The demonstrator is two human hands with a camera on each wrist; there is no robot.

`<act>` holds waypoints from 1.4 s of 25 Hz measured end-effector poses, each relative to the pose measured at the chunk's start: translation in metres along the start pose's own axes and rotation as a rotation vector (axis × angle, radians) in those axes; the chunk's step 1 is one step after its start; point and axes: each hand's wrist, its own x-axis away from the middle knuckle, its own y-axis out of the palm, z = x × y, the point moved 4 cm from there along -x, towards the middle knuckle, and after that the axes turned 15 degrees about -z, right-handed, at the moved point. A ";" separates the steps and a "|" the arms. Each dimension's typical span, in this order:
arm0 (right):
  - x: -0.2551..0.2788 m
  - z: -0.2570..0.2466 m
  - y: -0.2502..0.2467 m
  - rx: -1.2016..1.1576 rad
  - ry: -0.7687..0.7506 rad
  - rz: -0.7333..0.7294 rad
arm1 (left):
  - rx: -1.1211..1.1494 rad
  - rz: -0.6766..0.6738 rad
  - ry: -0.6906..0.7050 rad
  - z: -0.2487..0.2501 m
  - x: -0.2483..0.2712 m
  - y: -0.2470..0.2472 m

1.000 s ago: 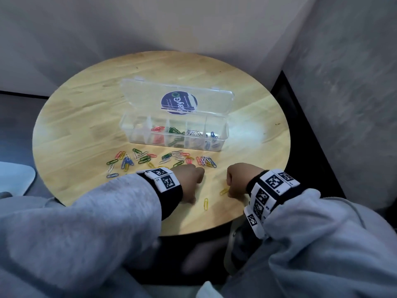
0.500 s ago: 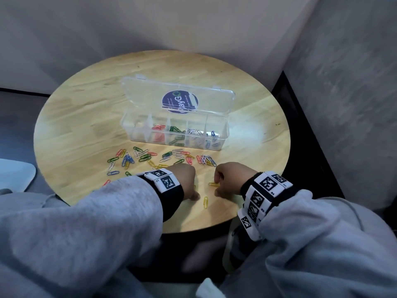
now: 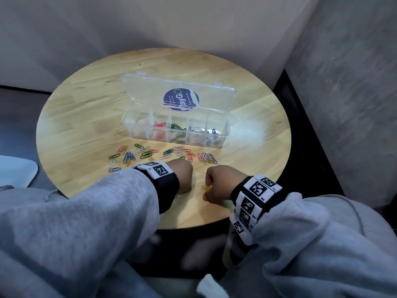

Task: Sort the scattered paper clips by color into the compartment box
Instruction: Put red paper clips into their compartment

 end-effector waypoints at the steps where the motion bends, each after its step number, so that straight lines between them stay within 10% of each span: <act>1: 0.000 -0.001 0.002 0.005 0.005 0.000 | 0.037 0.011 0.009 -0.002 0.002 -0.002; 12: -0.006 -0.005 -0.007 -0.065 -0.008 0.051 | 1.313 -0.028 0.352 -0.036 0.013 -0.023; 22: -0.016 -0.005 -0.006 0.096 0.040 -0.045 | 1.624 -0.132 0.284 -0.040 0.021 -0.022; 30: 0.002 0.050 -0.046 -1.324 -0.231 0.064 | 1.364 -0.074 0.181 -0.043 0.017 -0.026; 35: 0.004 0.058 -0.048 -1.813 -0.304 0.075 | 0.856 -0.078 0.202 -0.030 0.009 -0.029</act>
